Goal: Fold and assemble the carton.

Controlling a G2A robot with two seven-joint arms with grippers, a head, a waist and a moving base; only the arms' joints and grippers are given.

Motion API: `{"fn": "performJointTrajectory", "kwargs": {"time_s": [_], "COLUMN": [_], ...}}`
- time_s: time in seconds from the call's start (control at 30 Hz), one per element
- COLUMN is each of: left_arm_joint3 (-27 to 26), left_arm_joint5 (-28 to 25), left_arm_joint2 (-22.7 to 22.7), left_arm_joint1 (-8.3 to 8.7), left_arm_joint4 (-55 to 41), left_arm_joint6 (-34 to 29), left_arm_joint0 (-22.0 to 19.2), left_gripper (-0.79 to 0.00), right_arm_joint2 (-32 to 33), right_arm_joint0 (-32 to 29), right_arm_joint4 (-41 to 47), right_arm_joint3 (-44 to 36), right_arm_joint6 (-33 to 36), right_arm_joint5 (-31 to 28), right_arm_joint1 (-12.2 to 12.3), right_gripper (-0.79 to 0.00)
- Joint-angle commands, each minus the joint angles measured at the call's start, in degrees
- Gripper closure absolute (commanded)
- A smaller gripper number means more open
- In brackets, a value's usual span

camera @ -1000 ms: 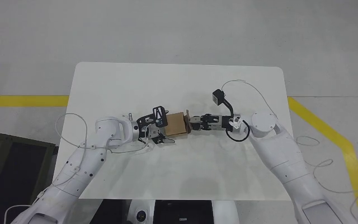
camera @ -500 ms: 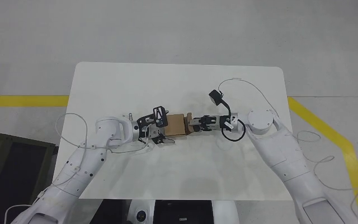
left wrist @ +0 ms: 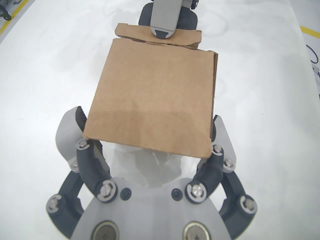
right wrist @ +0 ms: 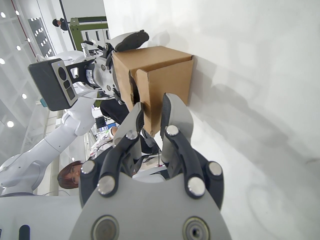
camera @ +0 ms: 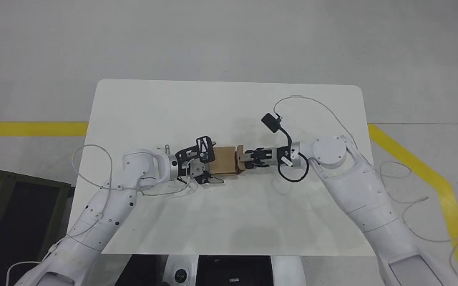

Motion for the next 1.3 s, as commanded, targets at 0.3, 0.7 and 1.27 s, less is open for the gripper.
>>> {"fn": "performJointTrajectory", "kwargs": {"time_s": [0.3, 0.7, 1.27], "left_arm_joint3": [0.1, 0.2, 0.1], "left_arm_joint5": [0.0, 0.0, 0.0], "left_arm_joint2": [0.0, 0.1, 0.1], "left_arm_joint1": [-0.06, -0.15, -0.21], "left_arm_joint4": [0.1, 0.2, 0.6], "left_arm_joint6": [-0.2, -0.4, -0.1], "left_arm_joint0": [0.1, 0.1, 0.2], "left_gripper": [-0.785, -0.785, -0.785], "right_arm_joint2": [-1.8, -1.2, -4.2], "right_arm_joint0": [1.1, 0.6, 3.1], "right_arm_joint4": [-0.9, -1.6, -1.3], "right_arm_joint3": [-0.5, -1.5, -0.1], "right_arm_joint6": [0.9, 0.9, 1.9], "right_arm_joint5": [0.8, 1.5, 0.9], "right_arm_joint1": [-0.4, 0.0, -1.0], "right_gripper": [-0.108, -0.105, -0.108]}}
